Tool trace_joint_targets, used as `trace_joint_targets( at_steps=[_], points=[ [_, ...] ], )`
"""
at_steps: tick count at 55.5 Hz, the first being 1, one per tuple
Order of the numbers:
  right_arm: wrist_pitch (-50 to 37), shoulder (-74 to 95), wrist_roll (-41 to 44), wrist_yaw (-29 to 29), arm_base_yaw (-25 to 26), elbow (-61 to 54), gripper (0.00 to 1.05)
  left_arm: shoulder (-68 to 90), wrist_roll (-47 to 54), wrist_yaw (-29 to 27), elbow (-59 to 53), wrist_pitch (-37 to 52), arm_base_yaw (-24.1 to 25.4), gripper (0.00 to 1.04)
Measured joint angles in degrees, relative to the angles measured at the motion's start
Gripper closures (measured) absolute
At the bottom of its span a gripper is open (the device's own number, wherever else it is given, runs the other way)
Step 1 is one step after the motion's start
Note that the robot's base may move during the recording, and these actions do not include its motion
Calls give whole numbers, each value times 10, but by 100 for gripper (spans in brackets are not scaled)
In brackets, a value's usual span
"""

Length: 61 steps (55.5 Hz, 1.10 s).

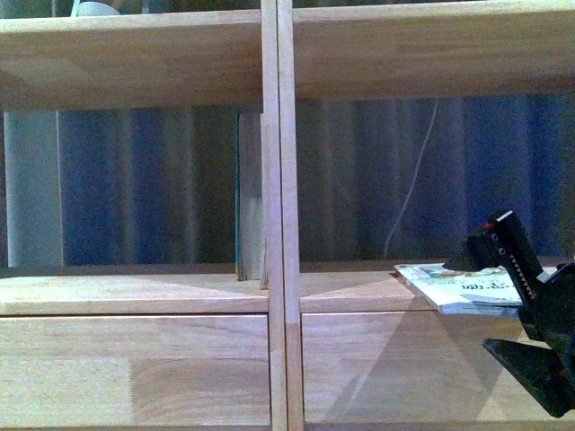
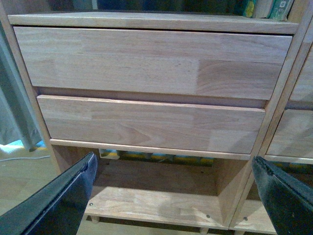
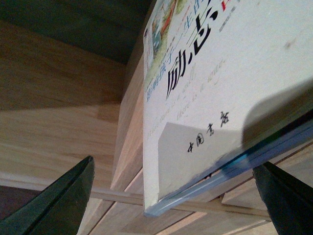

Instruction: Organize books on shelf

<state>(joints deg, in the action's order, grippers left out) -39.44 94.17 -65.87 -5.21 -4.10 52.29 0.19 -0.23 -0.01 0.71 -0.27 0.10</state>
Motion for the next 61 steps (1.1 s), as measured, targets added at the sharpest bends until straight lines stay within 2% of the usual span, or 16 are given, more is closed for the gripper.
trace_joint_targets(
  at_steps=[12, 23, 32, 61],
  points=[
    [-14, 4, -63, 33, 34, 7, 7, 0, 0, 0, 0, 0, 0, 7],
    [-14, 4, -102, 30, 54, 9, 7, 0, 0, 0, 0, 0, 0, 7],
    [-19, 4, -128, 14, 54, 9, 7, 0, 0, 0, 0, 0, 0, 7],
    [-26, -26, -165, 19, 40, 0, 7, 0, 0, 0, 0, 0, 0, 7]
  ],
)
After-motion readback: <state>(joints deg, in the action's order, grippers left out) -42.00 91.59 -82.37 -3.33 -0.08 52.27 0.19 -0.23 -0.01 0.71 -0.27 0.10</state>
